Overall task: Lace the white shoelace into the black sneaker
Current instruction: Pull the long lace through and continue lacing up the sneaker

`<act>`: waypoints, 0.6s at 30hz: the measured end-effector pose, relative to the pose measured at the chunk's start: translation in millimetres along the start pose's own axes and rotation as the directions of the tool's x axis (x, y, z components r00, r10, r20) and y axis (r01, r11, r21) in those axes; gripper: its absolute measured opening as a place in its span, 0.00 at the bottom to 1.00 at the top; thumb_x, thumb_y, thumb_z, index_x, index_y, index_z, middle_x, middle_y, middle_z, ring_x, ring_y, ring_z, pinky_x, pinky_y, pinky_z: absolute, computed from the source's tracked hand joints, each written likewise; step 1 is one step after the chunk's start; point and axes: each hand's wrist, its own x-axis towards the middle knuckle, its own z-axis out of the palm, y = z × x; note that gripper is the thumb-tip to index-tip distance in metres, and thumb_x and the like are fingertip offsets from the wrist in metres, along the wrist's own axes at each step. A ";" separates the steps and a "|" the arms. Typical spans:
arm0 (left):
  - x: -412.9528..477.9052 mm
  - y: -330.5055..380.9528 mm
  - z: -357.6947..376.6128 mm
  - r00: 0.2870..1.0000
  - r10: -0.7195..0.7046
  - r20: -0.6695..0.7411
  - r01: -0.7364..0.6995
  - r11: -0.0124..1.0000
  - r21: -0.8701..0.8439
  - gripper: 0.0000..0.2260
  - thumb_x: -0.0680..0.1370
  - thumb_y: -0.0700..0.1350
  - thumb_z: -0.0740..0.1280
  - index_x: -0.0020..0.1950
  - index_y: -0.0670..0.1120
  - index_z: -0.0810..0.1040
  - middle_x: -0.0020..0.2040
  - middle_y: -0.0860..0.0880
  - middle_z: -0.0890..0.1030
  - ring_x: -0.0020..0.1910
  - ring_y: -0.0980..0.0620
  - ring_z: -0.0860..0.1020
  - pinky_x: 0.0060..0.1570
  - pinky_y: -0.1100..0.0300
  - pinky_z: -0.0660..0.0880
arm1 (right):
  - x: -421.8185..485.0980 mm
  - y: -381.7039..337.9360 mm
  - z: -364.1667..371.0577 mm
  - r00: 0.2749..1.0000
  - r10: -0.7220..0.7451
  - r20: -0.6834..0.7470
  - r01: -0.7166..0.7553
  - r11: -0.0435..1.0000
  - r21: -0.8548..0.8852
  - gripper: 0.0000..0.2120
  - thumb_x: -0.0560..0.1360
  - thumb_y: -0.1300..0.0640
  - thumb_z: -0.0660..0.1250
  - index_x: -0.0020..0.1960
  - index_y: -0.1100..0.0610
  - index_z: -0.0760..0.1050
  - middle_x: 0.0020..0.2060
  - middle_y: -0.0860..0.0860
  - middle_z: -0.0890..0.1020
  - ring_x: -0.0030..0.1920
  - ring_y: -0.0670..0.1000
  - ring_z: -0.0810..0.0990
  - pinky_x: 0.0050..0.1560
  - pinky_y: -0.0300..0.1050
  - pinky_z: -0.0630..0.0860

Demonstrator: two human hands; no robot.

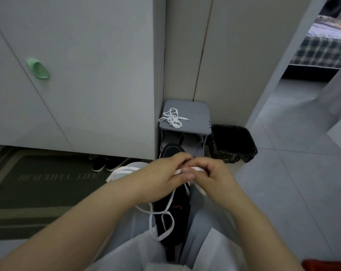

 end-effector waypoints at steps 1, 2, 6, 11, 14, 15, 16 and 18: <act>-2.3 -2.8 -6.2 1.000 -0.007 -0.013 0.007 0.999 0.052 0.10 0.79 0.52 0.60 0.58 0.52 0.73 0.45 0.55 0.79 0.43 0.61 0.76 0.46 0.64 0.72 | 0.5 -0.7 -5.6 1.000 0.003 -0.010 -0.003 1.000 -0.024 0.05 0.73 0.60 0.69 0.39 0.53 0.81 0.33 0.49 0.81 0.34 0.44 0.75 0.38 0.36 0.71; -5.6 -7.3 -14.2 0.999 -0.018 -0.036 0.020 0.997 0.078 0.08 0.79 0.51 0.60 0.54 0.53 0.76 0.42 0.55 0.79 0.40 0.63 0.75 0.42 0.67 0.70 | 0.0 0.3 -11.7 1.000 0.011 -0.016 -0.012 0.998 -0.055 0.06 0.73 0.59 0.69 0.39 0.52 0.81 0.31 0.49 0.79 0.33 0.42 0.73 0.36 0.34 0.68; -31.5 -35.7 -48.0 0.978 -0.143 -0.154 0.161 0.980 0.113 0.09 0.78 0.51 0.60 0.42 0.55 0.79 0.38 0.53 0.79 0.37 0.58 0.75 0.39 0.66 0.70 | -6.4 18.2 -27.5 0.997 0.074 -0.015 -0.076 0.985 -0.152 0.10 0.78 0.58 0.62 0.42 0.49 0.80 0.28 0.43 0.74 0.30 0.41 0.68 0.34 0.34 0.63; -58.9 -75.7 -70.1 0.950 -0.233 -0.207 0.277 0.936 0.218 0.11 0.78 0.48 0.60 0.38 0.59 0.75 0.39 0.55 0.78 0.40 0.56 0.74 0.41 0.60 0.69 | -10.8 30.5 -22.2 0.992 0.124 0.003 -0.119 0.961 -0.249 0.13 0.80 0.59 0.58 0.44 0.44 0.77 0.34 0.34 0.76 0.39 0.37 0.73 0.42 0.28 0.66; -64.1 -83.0 -62.5 0.950 -0.274 -0.149 0.310 0.874 0.375 0.08 0.78 0.49 0.60 0.44 0.63 0.73 0.47 0.58 0.76 0.48 0.56 0.73 0.49 0.60 0.69 | -7.8 31.6 -7.0 0.989 0.147 0.033 -0.137 0.967 -0.213 0.14 0.78 0.61 0.61 0.44 0.43 0.78 0.33 0.40 0.78 0.37 0.38 0.75 0.43 0.29 0.69; -62.5 -81.2 -54.4 0.955 -0.258 -0.149 0.296 0.880 0.371 0.07 0.78 0.50 0.60 0.51 0.63 0.74 0.52 0.60 0.75 0.52 0.57 0.72 0.54 0.62 0.68 | -6.7 29.8 0.9 0.985 0.167 0.040 -0.158 0.973 -0.169 0.13 0.77 0.62 0.63 0.43 0.44 0.79 0.33 0.42 0.79 0.36 0.38 0.76 0.43 0.30 0.71; -59.0 -74.6 -44.0 0.964 -0.223 -0.147 0.260 0.911 0.321 0.10 0.79 0.50 0.60 0.58 0.61 0.72 0.55 0.61 0.72 0.55 0.60 0.70 0.55 0.68 0.65 | -5.5 27.7 9.5 0.982 0.181 0.049 -0.174 0.977 -0.126 0.12 0.76 0.62 0.64 0.43 0.45 0.79 0.33 0.44 0.81 0.35 0.39 0.77 0.42 0.31 0.73; -47.4 -56.5 -19.8 0.986 -0.123 -0.113 0.144 0.970 0.196 0.14 0.79 0.48 0.60 0.64 0.57 0.69 0.58 0.61 0.69 0.55 0.66 0.67 0.50 0.80 0.61 | -2.6 21.8 27.7 0.982 0.178 0.055 -0.175 0.983 -0.060 0.11 0.74 0.63 0.67 0.40 0.47 0.80 0.32 0.47 0.82 0.33 0.42 0.79 0.41 0.34 0.76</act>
